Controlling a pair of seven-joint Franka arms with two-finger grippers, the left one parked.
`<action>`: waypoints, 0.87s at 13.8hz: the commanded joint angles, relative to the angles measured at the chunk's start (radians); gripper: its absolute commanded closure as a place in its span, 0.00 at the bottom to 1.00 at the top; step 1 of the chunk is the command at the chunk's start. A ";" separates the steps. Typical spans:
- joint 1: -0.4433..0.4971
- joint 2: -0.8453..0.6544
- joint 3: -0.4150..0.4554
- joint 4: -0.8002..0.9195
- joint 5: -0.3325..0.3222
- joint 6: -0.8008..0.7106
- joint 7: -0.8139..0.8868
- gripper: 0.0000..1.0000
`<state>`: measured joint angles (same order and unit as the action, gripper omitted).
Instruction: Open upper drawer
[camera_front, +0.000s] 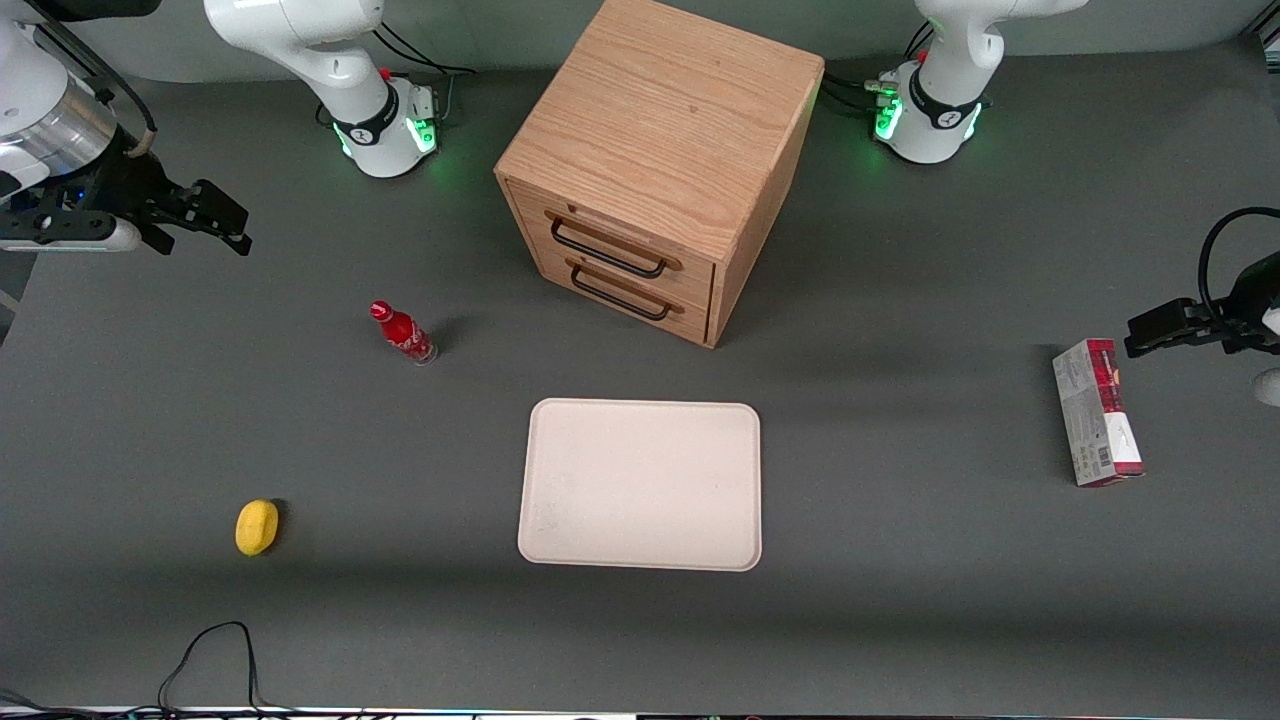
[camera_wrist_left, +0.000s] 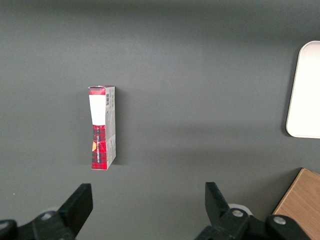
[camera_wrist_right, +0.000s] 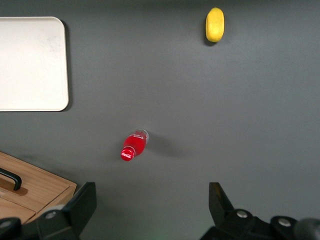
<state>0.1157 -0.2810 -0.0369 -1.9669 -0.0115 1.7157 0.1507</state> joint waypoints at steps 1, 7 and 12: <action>0.015 0.028 -0.008 0.037 0.018 -0.033 0.001 0.00; 0.015 0.195 0.197 0.212 0.108 -0.031 0.030 0.00; 0.016 0.359 0.527 0.423 0.104 -0.057 -0.083 0.00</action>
<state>0.1355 -0.0063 0.4013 -1.6677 0.0780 1.7041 0.1500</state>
